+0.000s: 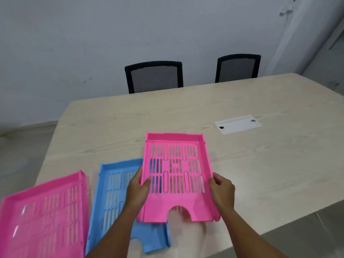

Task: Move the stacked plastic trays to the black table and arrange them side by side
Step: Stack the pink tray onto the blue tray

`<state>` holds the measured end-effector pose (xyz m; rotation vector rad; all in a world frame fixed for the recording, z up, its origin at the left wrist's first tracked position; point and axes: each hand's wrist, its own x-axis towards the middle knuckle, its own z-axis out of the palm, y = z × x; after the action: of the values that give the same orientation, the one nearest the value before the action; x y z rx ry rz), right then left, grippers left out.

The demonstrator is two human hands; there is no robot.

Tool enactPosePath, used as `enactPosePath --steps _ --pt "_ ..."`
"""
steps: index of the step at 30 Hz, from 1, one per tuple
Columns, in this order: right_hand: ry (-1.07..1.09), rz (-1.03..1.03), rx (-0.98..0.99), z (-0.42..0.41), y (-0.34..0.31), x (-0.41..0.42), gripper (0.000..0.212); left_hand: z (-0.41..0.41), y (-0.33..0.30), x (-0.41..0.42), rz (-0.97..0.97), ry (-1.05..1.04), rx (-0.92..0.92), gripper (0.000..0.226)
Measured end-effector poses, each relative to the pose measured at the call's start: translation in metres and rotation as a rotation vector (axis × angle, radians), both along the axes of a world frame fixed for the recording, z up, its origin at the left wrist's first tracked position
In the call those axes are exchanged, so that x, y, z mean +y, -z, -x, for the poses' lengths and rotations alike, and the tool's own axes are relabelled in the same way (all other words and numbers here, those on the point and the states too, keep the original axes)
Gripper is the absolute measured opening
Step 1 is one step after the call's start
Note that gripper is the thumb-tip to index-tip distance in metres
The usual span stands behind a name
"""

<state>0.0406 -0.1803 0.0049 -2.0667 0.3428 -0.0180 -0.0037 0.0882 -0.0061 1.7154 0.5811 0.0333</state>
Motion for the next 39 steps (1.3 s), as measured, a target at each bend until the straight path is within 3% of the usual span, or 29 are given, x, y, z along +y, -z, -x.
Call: enactPosePath --steps 6,12,39 --pt "-0.178 -0.026 -0.027 0.02 0.013 0.073 0.019 0.053 -0.017 0.056 -0.14 -0.168 0.029 0.055" --pt "-0.286 -0.036 0.0 0.044 0.018 0.12 0.021 0.099 -0.011 0.092 -0.146 -0.266 0.068 0.054" --pt "-0.283 0.08 -0.047 0.042 0.023 0.111 0.024 0.103 0.026 0.081 -0.147 -0.135 0.158 0.056"
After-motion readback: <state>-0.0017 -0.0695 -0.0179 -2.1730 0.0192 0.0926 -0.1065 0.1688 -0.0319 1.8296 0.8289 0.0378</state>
